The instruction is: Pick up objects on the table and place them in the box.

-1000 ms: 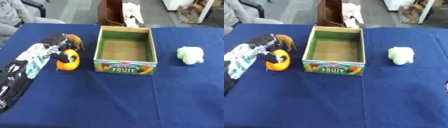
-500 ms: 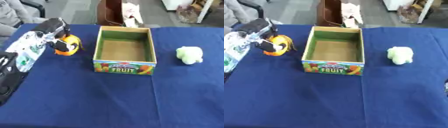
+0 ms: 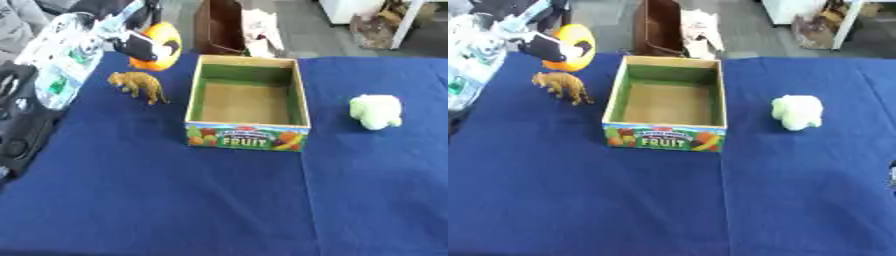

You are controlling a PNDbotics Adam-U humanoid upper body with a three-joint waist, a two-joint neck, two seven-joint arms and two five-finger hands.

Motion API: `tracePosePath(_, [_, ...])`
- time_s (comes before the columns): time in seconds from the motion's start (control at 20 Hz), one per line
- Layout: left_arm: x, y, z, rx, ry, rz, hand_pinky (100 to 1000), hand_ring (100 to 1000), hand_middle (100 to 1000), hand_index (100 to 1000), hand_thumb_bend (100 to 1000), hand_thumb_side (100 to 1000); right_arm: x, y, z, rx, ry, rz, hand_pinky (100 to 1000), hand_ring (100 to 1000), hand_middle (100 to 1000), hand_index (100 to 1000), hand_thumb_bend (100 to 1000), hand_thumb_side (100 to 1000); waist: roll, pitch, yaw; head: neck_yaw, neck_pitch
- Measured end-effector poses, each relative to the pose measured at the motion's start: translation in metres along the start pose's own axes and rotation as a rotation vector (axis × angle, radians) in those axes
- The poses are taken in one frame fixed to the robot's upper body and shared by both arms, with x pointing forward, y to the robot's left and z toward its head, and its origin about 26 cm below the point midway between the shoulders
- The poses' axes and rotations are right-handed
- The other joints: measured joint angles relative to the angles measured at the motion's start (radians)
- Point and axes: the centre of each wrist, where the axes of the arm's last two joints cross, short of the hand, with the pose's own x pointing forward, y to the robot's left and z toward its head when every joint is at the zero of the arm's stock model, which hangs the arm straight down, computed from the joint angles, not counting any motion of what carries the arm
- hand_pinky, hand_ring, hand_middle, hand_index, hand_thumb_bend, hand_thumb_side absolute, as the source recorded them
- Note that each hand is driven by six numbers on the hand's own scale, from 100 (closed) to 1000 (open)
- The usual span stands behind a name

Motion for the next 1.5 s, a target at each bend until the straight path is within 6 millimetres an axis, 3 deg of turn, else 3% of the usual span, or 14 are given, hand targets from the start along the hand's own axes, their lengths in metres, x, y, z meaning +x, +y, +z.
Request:
tracePosePath(0.3, [0.028, -0.02, -0.035, -0.006, -0.059, -0.008, 488, 274, 229, 383, 423, 259, 0.002, 0.003, -0.002, 0.016, -0.008, -0.002, 550, 712, 635, 721, 100, 100, 0.0, 0.007, -0.019, 0.009, -0.001])
tracePosePath(0.5, [0.029, -0.034, -0.041, -0.03, -0.062, -0.014, 505, 311, 269, 425, 443, 245, 0.003, 0.006, -0.003, 0.024, -0.014, -0.011, 550, 712, 635, 721, 100, 100, -0.001, 0.013, -0.034, 0.016, -0.004])
tracePosePath(0.6, [0.036, -0.049, -0.046, -0.066, -0.067, 0.013, 517, 345, 305, 458, 449, 242, 0.004, 0.009, -0.004, 0.031, -0.016, -0.016, 550, 712, 635, 721, 100, 100, -0.001, 0.022, -0.054, 0.022, -0.009])
tracePosePath(0.8, [0.054, -0.086, -0.057, -0.137, -0.088, 0.081, 532, 396, 361, 508, 451, 242, 0.005, 0.012, -0.005, 0.041, -0.02, -0.022, 550, 712, 635, 721, 100, 100, 0.0, 0.025, -0.058, 0.026, -0.011])
tracePosePath(1.0, [0.06, -0.116, -0.061, -0.184, -0.108, 0.104, 552, 455, 438, 574, 475, 250, 0.005, 0.013, -0.006, 0.043, -0.02, -0.024, 550, 712, 635, 721, 100, 100, 0.0, 0.026, -0.06, 0.029, -0.014])
tracePosePath(1.15, [0.057, -0.126, -0.061, -0.197, -0.114, 0.1, 566, 484, 476, 614, 527, 259, 0.005, 0.013, -0.005, 0.043, -0.02, -0.026, 550, 712, 635, 721, 100, 100, 0.0, 0.026, -0.06, 0.029, -0.015])
tracePosePath(1.35, [0.056, -0.13, -0.061, -0.203, -0.125, 0.102, 624, 579, 583, 725, 810, 274, 0.005, 0.015, -0.005, 0.043, -0.019, -0.03, 550, 713, 636, 722, 100, 100, 0.0, 0.026, -0.059, 0.029, -0.017])
tracePosePath(1.5, [0.058, -0.125, -0.06, -0.194, -0.146, 0.115, 664, 634, 651, 769, 827, 220, 0.005, 0.015, -0.005, 0.043, -0.019, -0.03, 550, 712, 636, 722, 100, 100, 0.0, 0.026, -0.055, 0.029, -0.018])
